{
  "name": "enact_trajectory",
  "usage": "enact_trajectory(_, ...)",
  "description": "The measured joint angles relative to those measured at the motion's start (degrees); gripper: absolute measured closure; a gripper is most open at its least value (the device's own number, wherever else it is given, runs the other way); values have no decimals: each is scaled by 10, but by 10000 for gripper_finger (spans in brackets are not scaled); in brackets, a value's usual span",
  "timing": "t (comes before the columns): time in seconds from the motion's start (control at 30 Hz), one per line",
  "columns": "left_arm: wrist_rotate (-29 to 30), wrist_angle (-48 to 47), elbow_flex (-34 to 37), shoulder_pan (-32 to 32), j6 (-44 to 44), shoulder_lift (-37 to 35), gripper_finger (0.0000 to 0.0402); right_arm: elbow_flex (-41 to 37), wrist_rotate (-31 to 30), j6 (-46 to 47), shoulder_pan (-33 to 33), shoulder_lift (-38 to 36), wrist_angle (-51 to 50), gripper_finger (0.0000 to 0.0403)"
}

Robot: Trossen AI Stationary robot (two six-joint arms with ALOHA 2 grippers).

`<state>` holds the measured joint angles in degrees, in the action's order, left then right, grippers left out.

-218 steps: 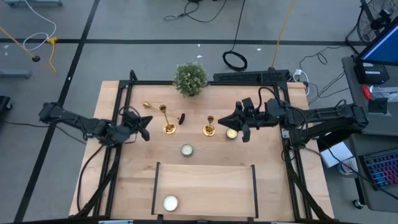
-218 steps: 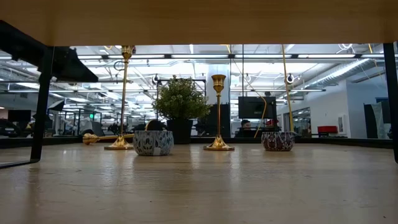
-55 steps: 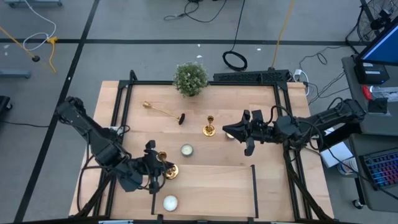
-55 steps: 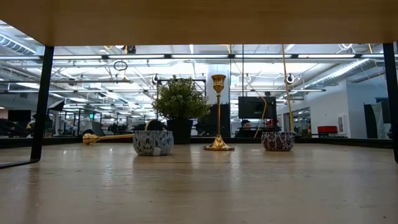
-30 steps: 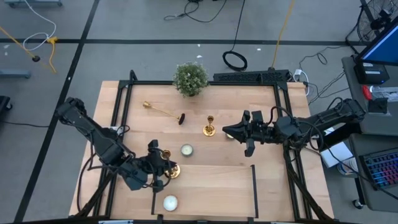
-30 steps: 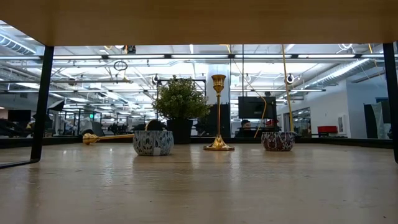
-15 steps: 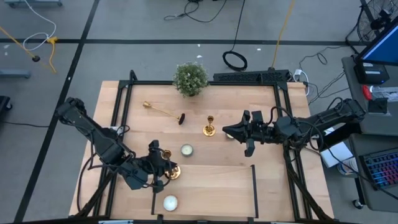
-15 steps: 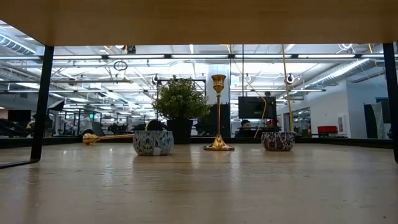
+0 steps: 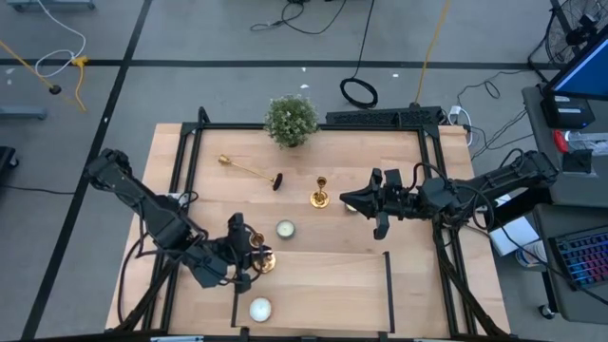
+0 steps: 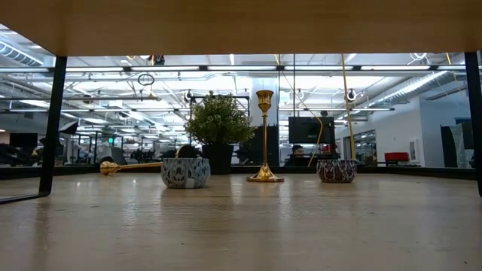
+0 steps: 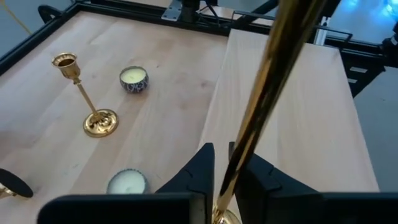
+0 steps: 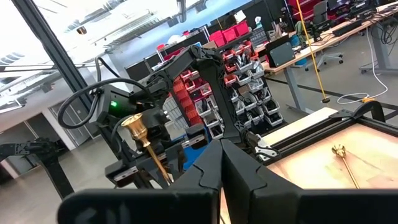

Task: Pick & Place candle stick holders
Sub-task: Put the bottom left gold candle stand on the shelf

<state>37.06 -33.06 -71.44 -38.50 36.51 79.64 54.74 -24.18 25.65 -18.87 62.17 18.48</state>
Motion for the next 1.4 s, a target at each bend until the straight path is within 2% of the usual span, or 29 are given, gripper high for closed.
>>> enact_trajectory(0.57,-15,3,0,0,-1,0,384,0,-1,-4,0,0,0,403)
enact_trajectory(0.97,-28,1,1,0,-2,-1,326,0,-1,-4,0,0,0,403)
enact_trajectory(1.4,-44,0,1,0,7,-1,323,0,-1,-4,0,0,0,403)
